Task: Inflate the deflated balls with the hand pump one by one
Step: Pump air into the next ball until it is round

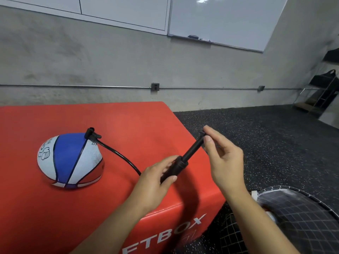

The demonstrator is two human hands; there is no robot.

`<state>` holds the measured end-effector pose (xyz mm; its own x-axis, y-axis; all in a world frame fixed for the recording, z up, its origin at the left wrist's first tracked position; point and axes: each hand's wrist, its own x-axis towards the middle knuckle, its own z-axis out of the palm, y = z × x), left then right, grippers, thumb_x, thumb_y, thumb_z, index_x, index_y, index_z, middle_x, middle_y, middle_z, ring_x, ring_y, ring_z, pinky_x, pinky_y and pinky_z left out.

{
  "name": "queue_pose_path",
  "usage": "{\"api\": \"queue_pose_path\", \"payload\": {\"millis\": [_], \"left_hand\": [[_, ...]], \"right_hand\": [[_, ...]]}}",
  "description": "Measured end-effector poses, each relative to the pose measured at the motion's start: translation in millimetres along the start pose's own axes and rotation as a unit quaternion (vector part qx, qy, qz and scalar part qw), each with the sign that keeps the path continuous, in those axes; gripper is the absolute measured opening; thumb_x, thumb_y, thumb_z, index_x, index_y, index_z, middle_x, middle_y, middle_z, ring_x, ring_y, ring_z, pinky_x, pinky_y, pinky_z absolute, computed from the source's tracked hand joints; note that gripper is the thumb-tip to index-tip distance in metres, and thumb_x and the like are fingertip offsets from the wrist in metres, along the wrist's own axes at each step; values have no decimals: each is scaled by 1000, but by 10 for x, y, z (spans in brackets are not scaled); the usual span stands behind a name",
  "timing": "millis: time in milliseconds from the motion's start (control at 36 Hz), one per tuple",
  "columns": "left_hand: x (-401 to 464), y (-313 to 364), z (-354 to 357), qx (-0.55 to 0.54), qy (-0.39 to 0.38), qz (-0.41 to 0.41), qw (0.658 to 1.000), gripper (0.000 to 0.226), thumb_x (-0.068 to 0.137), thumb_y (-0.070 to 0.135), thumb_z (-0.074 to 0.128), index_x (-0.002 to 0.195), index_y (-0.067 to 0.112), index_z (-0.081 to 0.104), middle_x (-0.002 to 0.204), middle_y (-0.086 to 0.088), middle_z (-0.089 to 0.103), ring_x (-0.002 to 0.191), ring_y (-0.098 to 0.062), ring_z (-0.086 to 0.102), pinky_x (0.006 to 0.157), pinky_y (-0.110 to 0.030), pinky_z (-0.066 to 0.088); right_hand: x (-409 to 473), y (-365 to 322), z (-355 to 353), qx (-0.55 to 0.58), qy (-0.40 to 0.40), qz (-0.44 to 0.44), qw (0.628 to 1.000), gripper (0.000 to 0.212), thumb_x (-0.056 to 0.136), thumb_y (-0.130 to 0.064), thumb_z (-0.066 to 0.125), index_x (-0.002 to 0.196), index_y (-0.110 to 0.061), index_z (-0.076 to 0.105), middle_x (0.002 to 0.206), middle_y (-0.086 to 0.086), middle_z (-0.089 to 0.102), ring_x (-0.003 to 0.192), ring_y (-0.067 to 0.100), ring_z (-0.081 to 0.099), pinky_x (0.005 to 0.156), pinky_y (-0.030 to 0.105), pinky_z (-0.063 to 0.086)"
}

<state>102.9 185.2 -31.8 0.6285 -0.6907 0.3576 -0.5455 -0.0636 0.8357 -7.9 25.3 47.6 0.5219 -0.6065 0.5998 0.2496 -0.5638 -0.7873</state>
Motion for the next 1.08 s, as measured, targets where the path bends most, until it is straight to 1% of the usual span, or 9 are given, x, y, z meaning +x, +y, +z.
{"api": "queue_pose_path", "payload": {"millis": [139, 278, 389, 611, 694, 778, 861, 972, 1083], "left_hand": [[-35, -88, -45, 15, -9, -6, 1000, 85, 94, 6, 71, 145, 67, 40, 135, 21, 64, 124, 8, 59, 111, -29, 49], [-74, -97, -52, 22, -24, 15, 999, 86, 94, -1, 66, 156, 51, 38, 144, 26, 57, 131, 5, 55, 114, -28, 46], [-79, -104, -63, 25, -19, 26, 999, 82, 96, 2, 66, 156, 50, 38, 144, 25, 57, 133, 6, 54, 112, -24, 46], [-94, -55, -73, 32, -33, 31, 998, 85, 97, 1, 66, 156, 54, 35, 145, 27, 56, 131, 7, 54, 112, -20, 45], [-104, -50, -64, 48, -38, 43, 997, 86, 97, 1, 65, 157, 54, 34, 151, 30, 50, 137, 8, 49, 118, -27, 42], [-100, -51, -48, 69, -40, 51, 996, 88, 97, 2, 64, 156, 57, 31, 151, 28, 50, 139, 6, 47, 118, -35, 43], [-103, -41, -28, 93, -42, 60, 993, 90, 97, 5, 63, 155, 62, 26, 152, 28, 49, 138, 3, 50, 116, -37, 45], [-105, -50, -21, 103, -37, 57, 992, 90, 98, 6, 63, 156, 61, 24, 153, 29, 47, 138, 5, 47, 117, -33, 42], [-105, -80, -40, 106, -29, 50, 993, 89, 97, 7, 64, 157, 59, 24, 153, 33, 44, 137, 9, 46, 117, -28, 41]], "right_hand": [[-121, 162, 115, -8, -46, -4, 999, 26, 104, -18, 64, 125, -32, 74, 129, -13, 73, 126, 9, 66, 98, 47, 59], [-216, 159, 183, -44, -79, 4, 996, 30, 102, -15, 67, 122, -36, 73, 130, -12, 72, 125, -3, 62, 94, 20, 55], [-248, 139, 204, -59, -100, 3, 993, 33, 102, -15, 67, 121, -42, 69, 131, -13, 70, 125, -8, 60, 91, 9, 49], [-116, 116, 104, -20, -75, -11, 997, 30, 102, -11, 66, 122, -32, 74, 128, -11, 73, 126, 6, 65, 108, 36, 52], [18, 3, 23, 33, -21, -7, 999, 35, 103, -7, 64, 116, -38, 73, 121, -11, 76, 122, 10, 68, 105, 36, 53], [136, -47, -141, 46, 23, 5, 999, 28, 103, -8, 63, 120, -27, 74, 118, -11, 77, 115, 9, 71, 101, 32, 55], [153, -37, -235, 21, 52, 0, 998, 26, 104, -12, 63, 123, -25, 74, 118, -6, 78, 113, 17, 72, 104, 44, 56], [80, -37, -107, 39, 47, 18, 998, 26, 104, -9, 62, 121, -24, 73, 117, -7, 77, 113, 20, 72, 96, 31, 59], [-4, 48, 61, 23, 15, 12, 1000, 29, 105, -13, 63, 119, -35, 74, 124, -7, 75, 122, 14, 69, 104, 54, 55]]}}
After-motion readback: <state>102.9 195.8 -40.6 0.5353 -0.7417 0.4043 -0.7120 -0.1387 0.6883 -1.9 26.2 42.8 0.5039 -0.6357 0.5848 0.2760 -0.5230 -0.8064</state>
